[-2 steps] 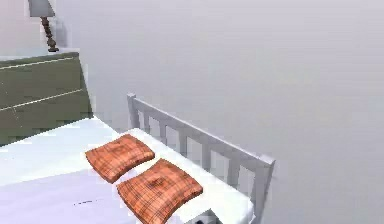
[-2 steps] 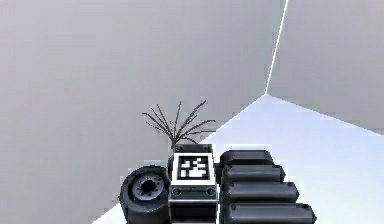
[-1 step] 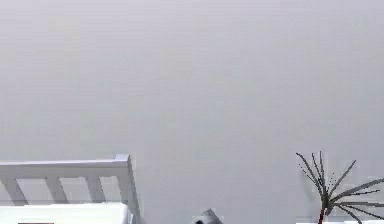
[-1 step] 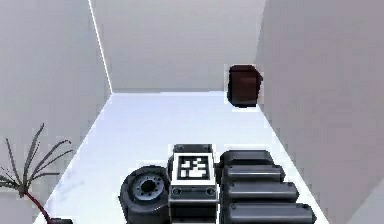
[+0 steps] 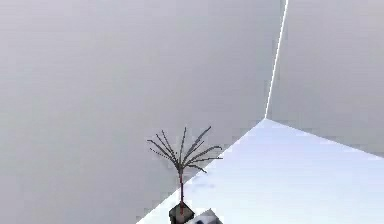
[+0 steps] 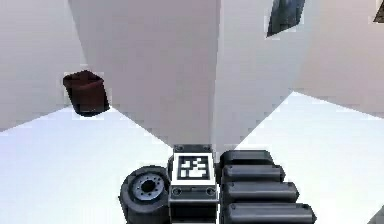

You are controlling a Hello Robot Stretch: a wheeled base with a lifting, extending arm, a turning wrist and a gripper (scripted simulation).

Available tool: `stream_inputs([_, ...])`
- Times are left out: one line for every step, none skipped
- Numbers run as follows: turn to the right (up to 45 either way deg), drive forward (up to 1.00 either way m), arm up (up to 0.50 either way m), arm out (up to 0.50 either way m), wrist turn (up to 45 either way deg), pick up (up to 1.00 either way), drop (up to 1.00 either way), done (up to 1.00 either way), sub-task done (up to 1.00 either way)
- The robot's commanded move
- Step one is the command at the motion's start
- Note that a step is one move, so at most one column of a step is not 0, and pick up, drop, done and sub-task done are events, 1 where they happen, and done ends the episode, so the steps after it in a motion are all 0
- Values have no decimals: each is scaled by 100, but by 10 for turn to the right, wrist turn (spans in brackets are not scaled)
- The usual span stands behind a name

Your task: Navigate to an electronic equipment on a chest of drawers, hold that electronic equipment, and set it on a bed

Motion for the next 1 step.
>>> stream_inputs([450, 0, 0, 0, 0, 0, 0, 0, 0])
